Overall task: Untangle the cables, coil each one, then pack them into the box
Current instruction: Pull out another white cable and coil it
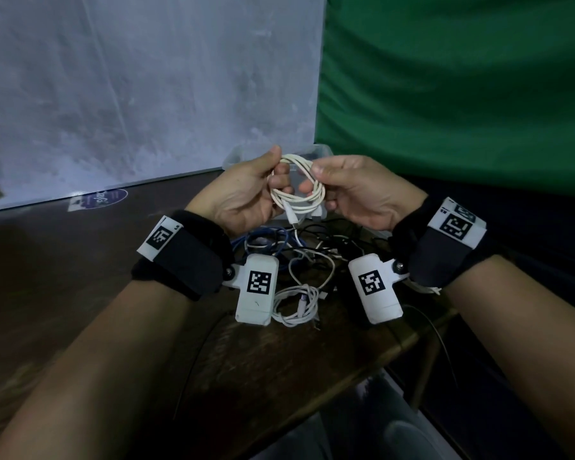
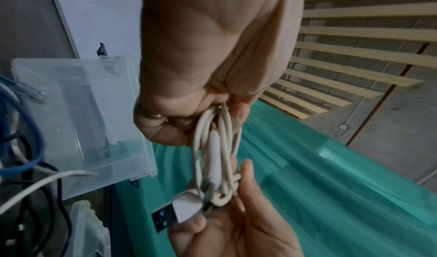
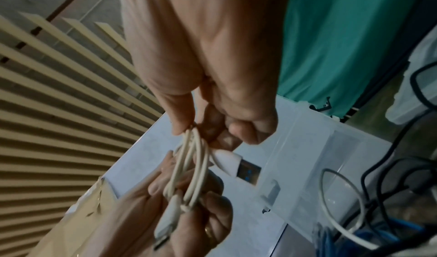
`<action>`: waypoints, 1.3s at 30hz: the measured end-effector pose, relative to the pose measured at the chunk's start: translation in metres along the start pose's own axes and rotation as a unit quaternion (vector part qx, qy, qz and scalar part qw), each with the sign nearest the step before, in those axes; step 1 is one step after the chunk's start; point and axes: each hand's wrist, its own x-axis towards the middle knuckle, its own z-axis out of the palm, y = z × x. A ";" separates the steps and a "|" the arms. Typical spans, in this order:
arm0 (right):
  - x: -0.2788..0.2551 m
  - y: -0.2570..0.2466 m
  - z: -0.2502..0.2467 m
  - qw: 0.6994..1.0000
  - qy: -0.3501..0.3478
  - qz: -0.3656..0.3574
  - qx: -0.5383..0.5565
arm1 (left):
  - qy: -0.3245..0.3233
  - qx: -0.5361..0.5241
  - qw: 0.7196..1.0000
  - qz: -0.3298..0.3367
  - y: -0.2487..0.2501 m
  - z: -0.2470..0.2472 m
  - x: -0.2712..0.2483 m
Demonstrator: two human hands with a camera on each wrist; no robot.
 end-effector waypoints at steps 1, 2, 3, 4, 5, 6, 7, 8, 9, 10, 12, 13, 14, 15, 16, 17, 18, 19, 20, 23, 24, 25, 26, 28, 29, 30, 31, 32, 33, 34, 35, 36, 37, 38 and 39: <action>0.000 0.001 0.001 1.000 0.004 0.001 0.000 | 0.000 0.003 1.000 -0.007 0.000 0.000 0.000; 0.000 0.001 0.002 1.000 0.010 0.002 0.003 | -0.001 0.004 1.000 -0.015 0.000 0.000 0.000; -0.001 0.000 0.003 1.000 0.018 -0.001 0.001 | -0.004 0.007 1.000 -0.024 -0.001 0.001 0.000; -0.001 0.000 0.004 1.000 0.030 -0.006 -0.004 | -0.005 0.012 0.999 -0.031 -0.002 0.002 0.000; -0.001 -0.001 0.005 0.999 0.043 -0.014 -0.012 | -0.006 0.021 0.999 -0.036 -0.003 0.003 0.000; -0.001 -0.002 0.005 0.998 0.056 -0.022 -0.021 | -0.008 0.031 0.999 -0.039 -0.004 0.004 0.000; 0.000 -0.002 0.005 0.997 0.067 -0.029 -0.030 | -0.011 0.039 0.998 -0.041 -0.004 0.004 0.000; 0.000 -0.002 0.005 0.996 0.075 -0.032 -0.035 | -0.014 0.044 0.998 -0.043 -0.005 0.004 0.000; 0.000 -0.002 0.005 0.996 0.079 -0.032 -0.038 | -0.017 0.046 0.998 -0.044 -0.005 0.004 0.000; -0.001 -0.002 0.005 0.996 0.081 -0.028 -0.038 | -0.017 0.046 0.998 -0.044 -0.004 0.003 0.000; -0.002 -0.002 0.004 0.996 0.074 -0.017 -0.037 | -0.014 0.041 0.998 -0.042 -0.004 0.002 0.001; -0.002 -0.002 0.003 0.997 0.068 -0.011 -0.039 | -0.014 0.038 0.998 -0.042 -0.005 0.002 0.002; -0.003 -0.002 0.003 0.997 0.064 -0.005 -0.046 | -0.013 0.038 0.998 -0.042 -0.006 0.001 0.002; -0.003 -0.003 0.002 0.996 0.065 -0.002 -0.060 | -0.013 0.039 0.998 -0.042 -0.007 0.001 0.003; -0.003 -0.004 0.000 0.994 0.070 0.000 -0.080 | -0.015 0.040 0.998 -0.040 -0.009 0.001 0.003; -0.002 -0.005 -0.002 0.992 0.080 0.001 -0.102 | -0.020 0.039 0.998 -0.039 -0.009 0.001 0.004; -0.002 -0.006 -0.004 0.989 0.091 0.001 -0.121 | -0.029 0.035 0.998 -0.039 -0.010 0.001 0.003; -0.001 -0.006 -0.007 0.986 0.101 0.000 -0.135 | -0.040 0.029 0.998 -0.041 -0.010 0.000 0.003; 0.000 -0.006 -0.009 0.984 0.110 0.000 -0.143 | -0.048 0.028 0.997 -0.045 -0.010 -0.002 0.003; 0.000 -0.005 -0.013 0.983 0.116 0.002 -0.143 | -0.053 0.066 0.995 -0.057 -0.009 -0.007 0.003; -0.002 -0.005 -0.013 0.983 0.115 0.001 -0.146 | -0.053 0.082 0.993 -0.060 -0.009 -0.008 0.003; -0.003 -0.004 -0.013 0.982 0.112 0.001 -0.153 | -0.049 0.095 0.992 -0.064 -0.009 -0.008 0.003; -0.004 -0.003 -0.013 0.981 0.109 0.002 -0.163 | -0.043 0.102 0.991 -0.069 -0.010 -0.008 0.003; -0.006 -0.003 -0.011 0.977 0.106 0.002 -0.187 | -0.032 0.101 0.991 -0.079 -0.013 -0.007 0.004; -0.006 -0.002 -0.011 0.974 0.108 0.003 -0.200 | -0.030 0.096 0.991 -0.083 -0.014 -0.007 0.006; -0.005 -0.001 -0.011 0.971 0.110 0.004 -0.213 | -0.030 0.091 0.992 -0.085 -0.015 -0.007 0.006; -0.005 -0.001 -0.010 0.968 0.114 0.006 -0.224 | -0.028 0.090 0.992 -0.086 -0.016 -0.006 0.007; -0.005 0.000 -0.009 0.965 0.118 0.007 -0.234 | -0.024 0.099 0.991 -0.087 -0.017 -0.005 0.008; -0.004 0.001 -0.009 0.962 0.124 0.010 -0.245 | -0.020 0.116 0.989 -0.089 -0.016 -0.005 0.008; -0.003 0.002 -0.008 0.957 0.128 0.011 -0.261 | -0.016 0.137 0.986 -0.091 -0.016 -0.004 0.008; -0.003 0.003 -0.006 0.950 0.129 0.011 -0.282 | -0.015 0.155 0.983 -0.093 -0.015 -0.003 0.008; -0.002 0.004 -0.005 0.943 0.127 0.010 -0.309 | -0.015 0.169 0.981 -0.094 -0.015 -0.002 0.007; -0.002 0.006 -0.003 0.934 0.121 0.010 -0.336 | -0.014 0.181 0.979 -0.095 -0.015 -0.002 0.006; -0.001 0.007 -0.001 0.926 0.116 0.011 -0.359 | -0.012 0.190 0.977 -0.097 -0.014 -0.003 0.006; 0.000 0.007 0.001 0.922 0.111 0.015 -0.371 | -0.012 0.195 0.976 -0.098 -0.013 -0.004 0.004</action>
